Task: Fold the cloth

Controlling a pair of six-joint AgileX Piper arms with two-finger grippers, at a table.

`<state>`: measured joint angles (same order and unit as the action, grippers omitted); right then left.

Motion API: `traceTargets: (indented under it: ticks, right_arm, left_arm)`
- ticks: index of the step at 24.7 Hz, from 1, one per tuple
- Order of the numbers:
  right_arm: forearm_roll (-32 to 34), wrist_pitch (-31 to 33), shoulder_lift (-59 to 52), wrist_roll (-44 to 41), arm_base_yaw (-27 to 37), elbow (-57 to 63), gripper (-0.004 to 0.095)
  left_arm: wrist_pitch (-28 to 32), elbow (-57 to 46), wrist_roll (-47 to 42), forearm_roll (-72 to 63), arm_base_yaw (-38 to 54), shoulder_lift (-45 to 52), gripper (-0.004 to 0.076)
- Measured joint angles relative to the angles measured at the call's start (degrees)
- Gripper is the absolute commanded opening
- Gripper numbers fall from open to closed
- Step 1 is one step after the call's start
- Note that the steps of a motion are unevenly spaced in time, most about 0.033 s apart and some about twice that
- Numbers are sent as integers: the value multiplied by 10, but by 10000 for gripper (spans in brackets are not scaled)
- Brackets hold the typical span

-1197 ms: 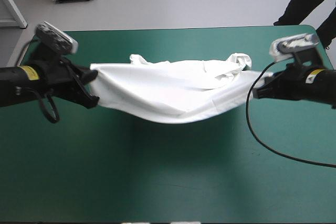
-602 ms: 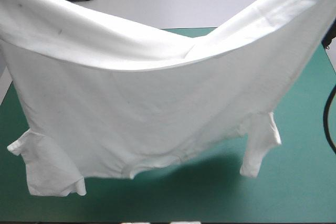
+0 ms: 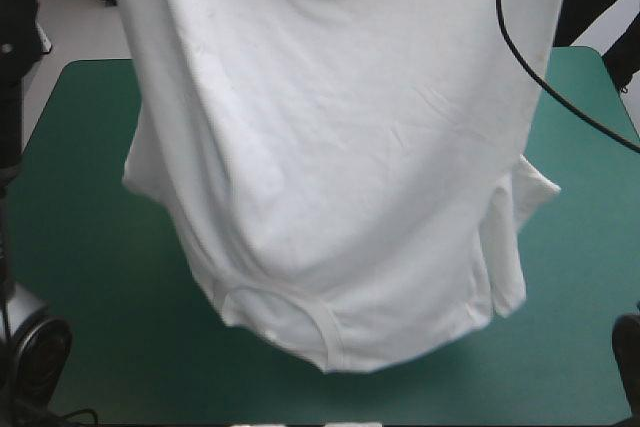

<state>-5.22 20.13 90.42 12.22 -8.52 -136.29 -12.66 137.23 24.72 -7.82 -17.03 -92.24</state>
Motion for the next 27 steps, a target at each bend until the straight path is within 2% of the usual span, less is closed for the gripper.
traceTargets:
  ticks: [4, 6, 12, 14, 17, 19, 20, 21, 22, 23, 24, 25, 26, 27]
  right_arm:
    - [18, -45, 98, 1, 0, -92, -13]
    - [26, -74, 168, 2, 4, -168, -13]
    - [21, -102, 244, 1, 40, -233, -13]
    - [21, -100, 252, 0, 50, -233, -13]
    - [21, -90, 261, 5, 55, -219, -13]
    - [21, -47, 273, 27, 55, -194, -13]
    - [21, 2, 279, 34, 55, -172, -13]
    - [21, 33, 284, 39, 56, -150, -13]
    - [21, 98, 289, 46, 56, -115, -13]
    - [21, 123, 291, 49, 56, -97, -13]
    - [21, 178, 294, 55, 56, -64, -13]
    - [21, 201, 296, 59, 56, -52, -13]
    - [21, 230, 297, 63, 56, -35, -13]
    - [19, 245, 297, 64, 56, -27, -13]
  left_arm:
    - [81, 51, 3, 9, 1, -81, -22]
    - [121, 116, 8, 23, 8, -143, -22]
    - [145, 235, -13, 17, 44, -238, -22]
    - [127, 244, -35, 5, 59, -252, -22]
    - [53, 248, -52, -9, 70, -276, -22]
    - [-46, 248, -57, -13, 70, -302, -22]
    - [-116, 248, -62, -22, 70, -318, -22]
    - [-156, 247, -66, -24, 70, -328, -22]
    - [-230, 246, -78, -25, 72, -343, -22]
    - [-265, 245, -83, -25, 73, -348, -22]
    - [-337, 244, -95, -25, 76, -355, -22]
    - [-367, 244, -97, -24, 77, -356, -22]
    - [-438, 244, -99, -18, 78, -357, -22]
    - [-475, 244, -100, -14, 78, -358, -22]
